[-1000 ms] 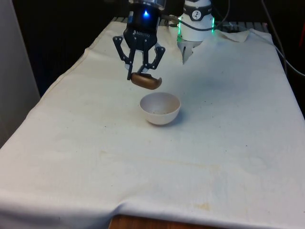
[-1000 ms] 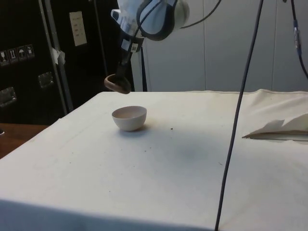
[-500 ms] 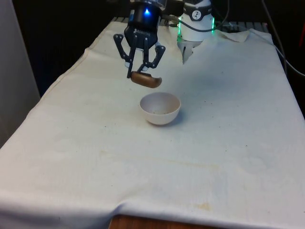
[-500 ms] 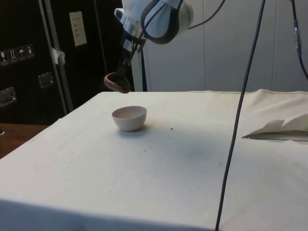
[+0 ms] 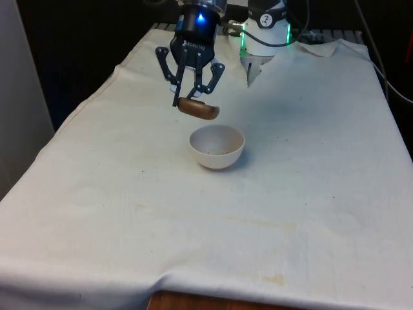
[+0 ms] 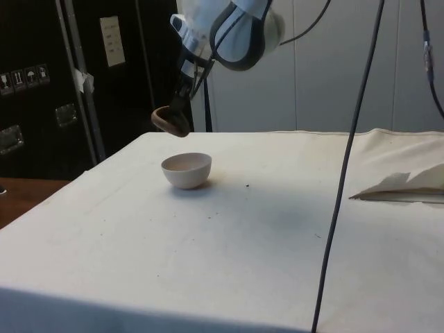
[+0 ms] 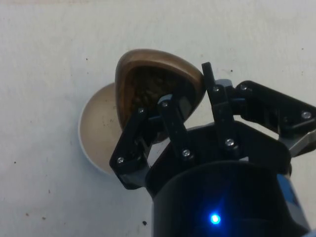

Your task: Pour the coffee beans from the cup into the bowl.

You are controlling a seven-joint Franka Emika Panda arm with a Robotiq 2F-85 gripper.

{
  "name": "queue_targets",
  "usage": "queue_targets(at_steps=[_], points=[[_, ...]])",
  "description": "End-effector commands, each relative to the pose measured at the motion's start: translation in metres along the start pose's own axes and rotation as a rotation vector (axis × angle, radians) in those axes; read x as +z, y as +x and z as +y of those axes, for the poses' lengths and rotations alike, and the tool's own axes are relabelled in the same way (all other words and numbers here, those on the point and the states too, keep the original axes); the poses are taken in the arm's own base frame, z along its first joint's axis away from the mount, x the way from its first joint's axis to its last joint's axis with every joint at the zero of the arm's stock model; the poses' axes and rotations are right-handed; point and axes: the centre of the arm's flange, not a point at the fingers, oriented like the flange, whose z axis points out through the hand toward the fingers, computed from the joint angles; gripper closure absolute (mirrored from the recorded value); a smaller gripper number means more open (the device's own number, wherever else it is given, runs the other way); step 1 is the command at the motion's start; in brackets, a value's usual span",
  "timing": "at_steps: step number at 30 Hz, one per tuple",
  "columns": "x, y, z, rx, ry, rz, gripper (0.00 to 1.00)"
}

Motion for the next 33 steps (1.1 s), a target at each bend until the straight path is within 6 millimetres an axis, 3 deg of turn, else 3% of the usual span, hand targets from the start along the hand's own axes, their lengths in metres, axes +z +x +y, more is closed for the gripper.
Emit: queue_targets(at_steps=[1,9,33], points=[[0.000,-0.001,-0.001,0.002,-0.001,0.003,0.95],[0.001,-0.006,-0.007,0.018,-0.010,0.043,0.95],[0.012,-0.019,0.005,0.133,-0.031,0.003,0.95]])
